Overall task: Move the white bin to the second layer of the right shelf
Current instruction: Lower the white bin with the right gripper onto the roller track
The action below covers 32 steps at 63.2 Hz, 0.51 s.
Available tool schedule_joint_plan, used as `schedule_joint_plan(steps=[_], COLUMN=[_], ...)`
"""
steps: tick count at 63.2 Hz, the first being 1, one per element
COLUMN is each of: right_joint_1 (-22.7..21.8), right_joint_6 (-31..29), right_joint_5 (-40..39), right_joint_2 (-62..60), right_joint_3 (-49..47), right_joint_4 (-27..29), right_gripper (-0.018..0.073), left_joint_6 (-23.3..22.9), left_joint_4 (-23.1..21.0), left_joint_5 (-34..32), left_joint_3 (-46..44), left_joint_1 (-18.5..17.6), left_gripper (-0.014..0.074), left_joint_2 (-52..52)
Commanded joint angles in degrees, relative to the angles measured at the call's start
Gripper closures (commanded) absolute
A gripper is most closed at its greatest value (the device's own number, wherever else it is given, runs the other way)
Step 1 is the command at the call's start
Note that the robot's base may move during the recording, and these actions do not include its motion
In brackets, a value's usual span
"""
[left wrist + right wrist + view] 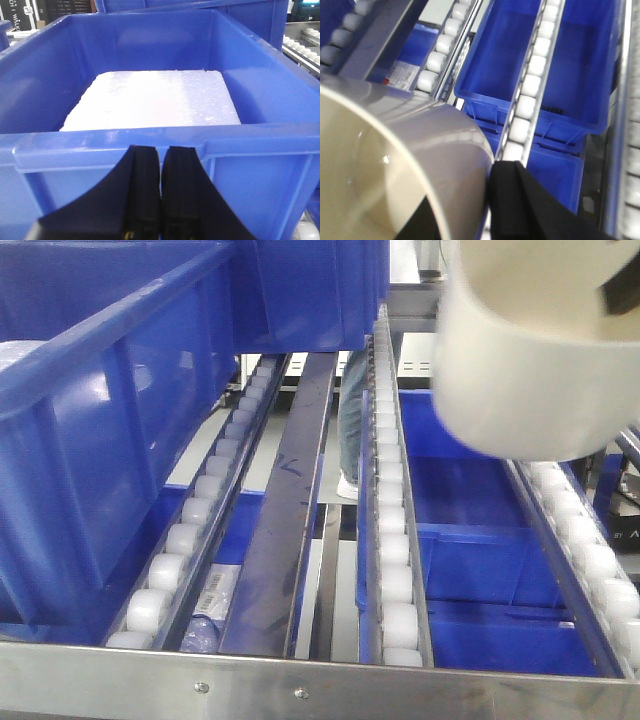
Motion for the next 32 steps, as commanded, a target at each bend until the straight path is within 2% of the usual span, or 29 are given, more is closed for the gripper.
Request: schedule_joint_plan(steps=[1, 32], right_joint_1=[0.01, 0.01], right_joint_6=[-0.09, -0.09], right_joint_5=[-6.05, -7.73], right_joint_2=[3.32, 17.23], right_joint_3=[-4.31, -5.83], right_joint_4=[0.1, 0.1], right_gripper=[0.0502, 0.0502], left_joint_6=[-0.2, -0.2], left_joint_4=[-0.31, -0.31], left_joint_5=[-4.81, -4.81], left_joint_3=[2.11, 2.11], left_joint_1=[-0.32, -0.32], left_gripper=[0.0512, 0.0512], left_joint_2=[-0.8, -0.8])
